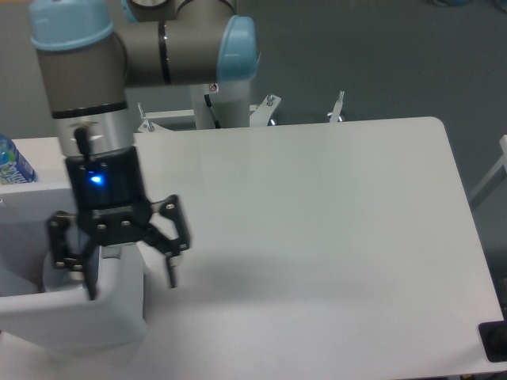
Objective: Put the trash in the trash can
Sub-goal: 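Open the gripper to release the bottle and raise it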
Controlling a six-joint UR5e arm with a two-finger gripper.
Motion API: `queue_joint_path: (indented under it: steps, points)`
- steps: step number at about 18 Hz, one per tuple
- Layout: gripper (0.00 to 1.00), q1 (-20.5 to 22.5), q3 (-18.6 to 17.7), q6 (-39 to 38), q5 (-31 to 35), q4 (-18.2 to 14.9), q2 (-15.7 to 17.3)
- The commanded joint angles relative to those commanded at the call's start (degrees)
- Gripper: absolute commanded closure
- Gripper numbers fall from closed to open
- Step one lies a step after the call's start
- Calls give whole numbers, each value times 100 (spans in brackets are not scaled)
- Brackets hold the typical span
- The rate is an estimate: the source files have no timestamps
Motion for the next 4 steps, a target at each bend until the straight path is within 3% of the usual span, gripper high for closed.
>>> queue_joint_path:
  steps: [4]
  points:
    - [0, 114, -26, 723, 29, -923, 254]
